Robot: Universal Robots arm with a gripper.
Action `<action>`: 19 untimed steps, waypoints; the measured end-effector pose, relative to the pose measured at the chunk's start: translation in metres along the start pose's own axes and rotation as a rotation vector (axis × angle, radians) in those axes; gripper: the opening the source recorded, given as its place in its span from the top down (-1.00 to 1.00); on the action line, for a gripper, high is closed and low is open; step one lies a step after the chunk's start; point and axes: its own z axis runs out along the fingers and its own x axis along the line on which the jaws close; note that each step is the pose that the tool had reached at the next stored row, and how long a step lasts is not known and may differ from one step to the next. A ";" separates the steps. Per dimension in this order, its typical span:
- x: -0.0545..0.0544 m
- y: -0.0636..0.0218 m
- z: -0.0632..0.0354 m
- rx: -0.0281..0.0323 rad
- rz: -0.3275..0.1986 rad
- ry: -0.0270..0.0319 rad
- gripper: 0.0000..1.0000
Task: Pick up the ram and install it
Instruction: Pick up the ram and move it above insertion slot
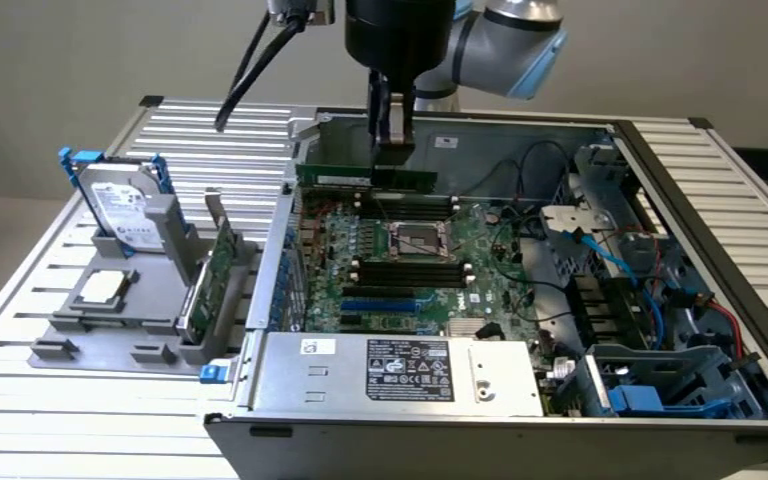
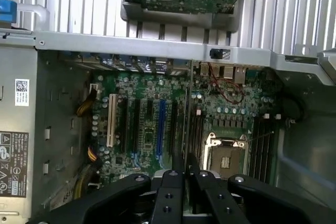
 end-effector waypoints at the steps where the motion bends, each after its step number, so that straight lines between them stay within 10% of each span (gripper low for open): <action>1: -0.003 -0.0019 0.0001 0.0000 0.000 0.0001 0.72; 19: -0.047 -0.0360 0.0019 0.0001 0.000 -0.0007 0.72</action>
